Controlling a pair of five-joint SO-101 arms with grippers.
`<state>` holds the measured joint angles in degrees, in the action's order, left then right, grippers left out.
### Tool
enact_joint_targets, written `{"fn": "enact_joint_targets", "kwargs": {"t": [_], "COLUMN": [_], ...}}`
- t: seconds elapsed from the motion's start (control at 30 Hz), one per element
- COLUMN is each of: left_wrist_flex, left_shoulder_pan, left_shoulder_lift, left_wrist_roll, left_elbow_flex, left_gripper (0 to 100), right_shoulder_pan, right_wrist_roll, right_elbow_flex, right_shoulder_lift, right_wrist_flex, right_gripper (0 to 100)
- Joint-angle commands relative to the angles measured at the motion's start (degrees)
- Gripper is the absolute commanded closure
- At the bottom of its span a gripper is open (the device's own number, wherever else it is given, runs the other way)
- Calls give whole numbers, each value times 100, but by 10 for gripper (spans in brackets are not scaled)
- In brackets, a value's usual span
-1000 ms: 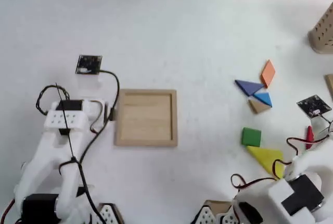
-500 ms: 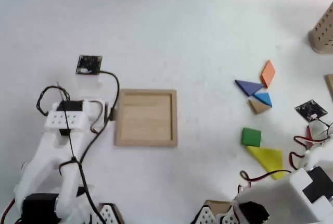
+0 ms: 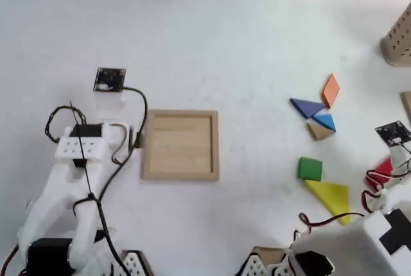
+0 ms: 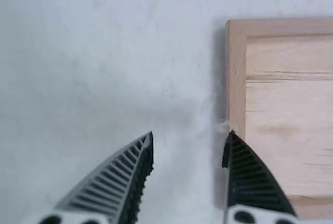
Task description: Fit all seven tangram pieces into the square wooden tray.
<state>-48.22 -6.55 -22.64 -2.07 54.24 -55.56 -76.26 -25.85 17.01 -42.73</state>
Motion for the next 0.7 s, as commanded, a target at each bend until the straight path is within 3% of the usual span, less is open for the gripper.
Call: {"fn": "enact_joint_targets", "kwargs": {"t": [0.0, 0.4, 0.67], "left_wrist_flex": [88, 88, 79], "left_shoulder_pan": [-31, -31, -31], "left_shoulder_lift": [-207, -207, -207], "left_wrist_roll": [-62, -62, -62], "left_elbow_flex": [-35, -35, -35], "left_gripper": [778, 778, 778], "right_shoulder_pan": [-40, 690, 1429], "right_wrist_roll": [141, 185, 941], "right_elbow_flex": [246, 422, 413], "right_shoulder_lift": [268, -453, -611], "right_wrist_flex": [268, -1859, -2484], "right_gripper": [980, 979, 979]}}
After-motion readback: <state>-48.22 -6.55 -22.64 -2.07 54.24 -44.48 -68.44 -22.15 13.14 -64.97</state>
